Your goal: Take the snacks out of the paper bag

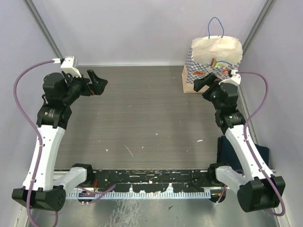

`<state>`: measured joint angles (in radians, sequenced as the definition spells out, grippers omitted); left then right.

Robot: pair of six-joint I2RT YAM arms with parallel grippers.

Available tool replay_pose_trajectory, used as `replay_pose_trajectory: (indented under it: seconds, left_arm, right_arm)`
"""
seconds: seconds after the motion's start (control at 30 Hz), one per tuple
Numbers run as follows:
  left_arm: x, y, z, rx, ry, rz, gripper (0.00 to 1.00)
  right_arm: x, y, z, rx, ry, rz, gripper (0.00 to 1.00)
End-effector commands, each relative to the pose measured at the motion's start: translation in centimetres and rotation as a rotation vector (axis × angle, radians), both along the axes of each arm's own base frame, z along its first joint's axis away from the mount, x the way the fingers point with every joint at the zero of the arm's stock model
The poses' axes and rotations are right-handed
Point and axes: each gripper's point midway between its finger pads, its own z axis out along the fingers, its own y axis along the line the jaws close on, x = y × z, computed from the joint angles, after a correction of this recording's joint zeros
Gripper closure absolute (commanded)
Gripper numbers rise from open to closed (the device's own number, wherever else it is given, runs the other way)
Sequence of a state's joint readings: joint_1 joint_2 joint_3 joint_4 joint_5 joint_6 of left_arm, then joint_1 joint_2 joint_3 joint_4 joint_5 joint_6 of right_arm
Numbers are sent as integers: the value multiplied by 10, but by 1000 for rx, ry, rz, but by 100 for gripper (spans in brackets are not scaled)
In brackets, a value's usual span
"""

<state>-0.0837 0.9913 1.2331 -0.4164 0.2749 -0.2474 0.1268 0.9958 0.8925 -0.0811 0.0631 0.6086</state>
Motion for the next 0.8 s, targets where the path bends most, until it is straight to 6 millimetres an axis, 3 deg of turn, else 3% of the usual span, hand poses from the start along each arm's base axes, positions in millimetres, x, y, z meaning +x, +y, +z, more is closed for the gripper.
replay_pose_trajectory:
  seconds: [0.0, 0.13, 0.27, 0.4, 0.47, 0.53, 0.7, 0.73, 0.77]
  left_arm:
    - [-6, -34, 18, -24, -16, -233, 2]
    - [-29, -74, 27, -46, 1, -589, 2]
    - [-84, -97, 54, 8, -83, -986, 2]
    - [-89, -108, 85, -40, -260, -1050, 2]
    - [-78, -111, 98, -82, -313, -1021, 2]
    - [-56, -123, 97, -113, -295, -971, 2]
    - [36, -177, 58, -53, -106, -706, 2]
    - [53, -187, 66, 6, -113, -624, 2]
    - [80, -200, 46, 72, -64, -536, 2]
  right_arm:
    - [10, -4, 40, 48, -100, -41, 0]
    - [13, 10, 42, 46, -123, 38, 0]
    - [14, 27, 48, 47, -163, 126, 0]
    - [11, 28, 71, 14, -200, 130, 0]
    - [12, 20, 84, -12, -212, 89, 0]
    - [15, 8, 98, -52, -212, 23, 0]
    - [37, -39, 126, -189, -150, -222, 0]
    - [41, -47, 131, -221, -134, -266, 0]
    - [47, -56, 134, -258, -113, -311, 0]
